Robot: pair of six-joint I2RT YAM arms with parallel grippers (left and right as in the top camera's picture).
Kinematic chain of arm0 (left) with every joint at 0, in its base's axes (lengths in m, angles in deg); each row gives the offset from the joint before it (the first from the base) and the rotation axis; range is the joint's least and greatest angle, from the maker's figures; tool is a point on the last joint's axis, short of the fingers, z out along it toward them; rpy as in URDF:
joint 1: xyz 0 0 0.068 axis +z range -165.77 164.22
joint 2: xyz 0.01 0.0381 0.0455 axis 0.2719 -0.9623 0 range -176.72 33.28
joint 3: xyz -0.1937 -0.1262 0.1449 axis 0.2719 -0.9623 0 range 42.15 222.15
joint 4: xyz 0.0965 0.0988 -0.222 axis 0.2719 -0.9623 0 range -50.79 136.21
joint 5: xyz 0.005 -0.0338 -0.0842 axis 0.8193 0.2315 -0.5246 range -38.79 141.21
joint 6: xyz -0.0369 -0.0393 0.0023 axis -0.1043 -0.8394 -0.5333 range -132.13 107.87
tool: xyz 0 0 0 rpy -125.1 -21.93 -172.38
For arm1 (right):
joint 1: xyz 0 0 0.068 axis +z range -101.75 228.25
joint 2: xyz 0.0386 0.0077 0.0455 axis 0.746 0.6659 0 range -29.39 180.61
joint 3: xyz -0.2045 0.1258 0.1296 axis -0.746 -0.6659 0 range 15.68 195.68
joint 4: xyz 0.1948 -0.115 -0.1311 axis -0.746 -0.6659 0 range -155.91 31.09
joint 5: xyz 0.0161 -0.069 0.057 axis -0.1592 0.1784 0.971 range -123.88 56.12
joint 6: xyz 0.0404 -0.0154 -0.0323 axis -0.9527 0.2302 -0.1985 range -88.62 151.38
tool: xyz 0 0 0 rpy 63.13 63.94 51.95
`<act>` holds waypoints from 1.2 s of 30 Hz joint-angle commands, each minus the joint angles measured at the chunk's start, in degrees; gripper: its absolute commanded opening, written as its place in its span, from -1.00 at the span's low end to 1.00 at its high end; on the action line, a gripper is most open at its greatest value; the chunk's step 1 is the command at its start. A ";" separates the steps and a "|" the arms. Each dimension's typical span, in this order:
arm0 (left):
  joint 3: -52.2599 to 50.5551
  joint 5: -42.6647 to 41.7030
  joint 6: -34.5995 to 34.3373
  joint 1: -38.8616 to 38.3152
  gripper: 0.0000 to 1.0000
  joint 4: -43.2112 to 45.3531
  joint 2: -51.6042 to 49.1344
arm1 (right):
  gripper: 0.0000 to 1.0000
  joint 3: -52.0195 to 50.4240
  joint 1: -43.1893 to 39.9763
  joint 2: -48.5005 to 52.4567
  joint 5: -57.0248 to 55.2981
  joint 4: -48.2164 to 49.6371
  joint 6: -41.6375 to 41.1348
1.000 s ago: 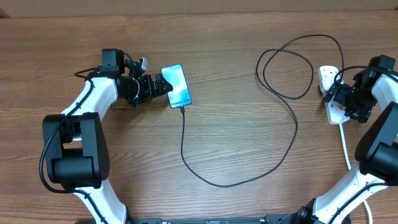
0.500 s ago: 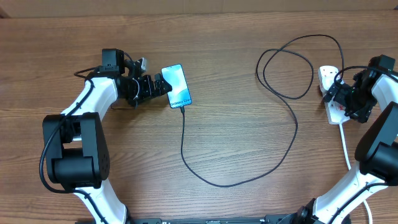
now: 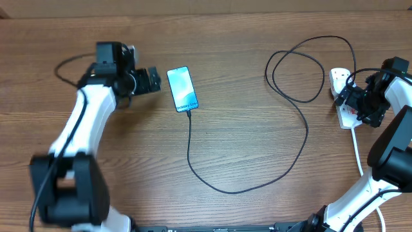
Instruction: Plug charger to phone and switch on socket
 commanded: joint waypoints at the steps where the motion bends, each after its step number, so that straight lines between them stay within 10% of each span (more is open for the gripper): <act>1: 0.33 4.52 1.11 -2.23 0.99 0.22 9.49 | 1.00 1.64 -1.09 0.48 -4.04 6.23 -5.07; 25: -35.41 8.31 2.03 -11.02 0.99 -4.46 49.35 | 1.00 1.64 -1.09 0.48 -4.04 6.23 -5.07; 36: -61.09 14.97 4.50 -10.91 0.99 37.62 72.28 | 1.00 1.64 -1.09 0.48 -4.04 6.23 -5.07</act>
